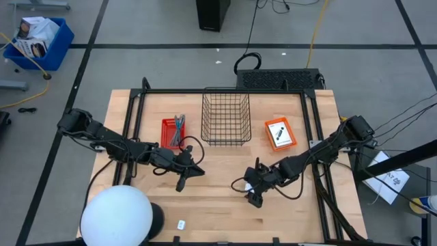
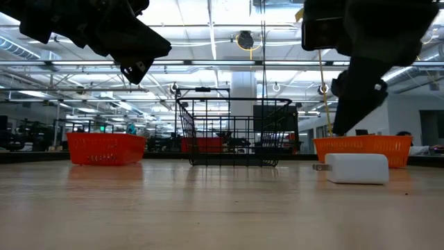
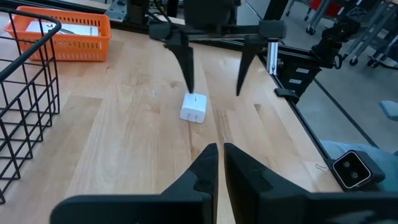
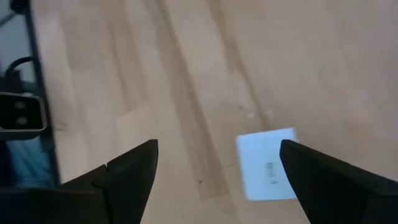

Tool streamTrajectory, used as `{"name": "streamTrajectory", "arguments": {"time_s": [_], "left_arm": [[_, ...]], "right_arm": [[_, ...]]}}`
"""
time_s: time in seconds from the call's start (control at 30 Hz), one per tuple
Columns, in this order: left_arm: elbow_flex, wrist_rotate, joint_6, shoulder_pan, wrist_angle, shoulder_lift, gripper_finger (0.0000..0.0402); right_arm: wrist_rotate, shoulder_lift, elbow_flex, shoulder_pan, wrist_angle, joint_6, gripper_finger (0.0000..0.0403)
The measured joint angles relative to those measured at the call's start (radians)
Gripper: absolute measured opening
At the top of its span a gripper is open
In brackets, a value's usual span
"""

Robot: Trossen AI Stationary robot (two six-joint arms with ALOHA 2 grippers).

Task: Pick and place items into bin
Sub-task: Put the right white charger adapter into the wire basket

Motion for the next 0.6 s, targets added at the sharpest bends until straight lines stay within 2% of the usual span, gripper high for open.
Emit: {"name": "streamTrajectory", "arguments": {"time_s": [0.13,0.37,0.6], "left_arm": [[0.000,0.000,0.000,0.000,0.000,0.000,0.0031],[0.000,-0.007,0.003,0.000,0.000,0.000,0.0031],[0.000,-0.029,0.004,0.000,0.000,0.000,0.0031]], "right_arm": [[-0.052,0.000,-0.039,-0.020,0.032,0.002,0.0330],[0.003,0.000,-0.043,-0.021,-0.060,-0.023,0.0329],[-0.020,0.001,-0.043,-0.022,-0.071,-0.013,0.0329]]}}
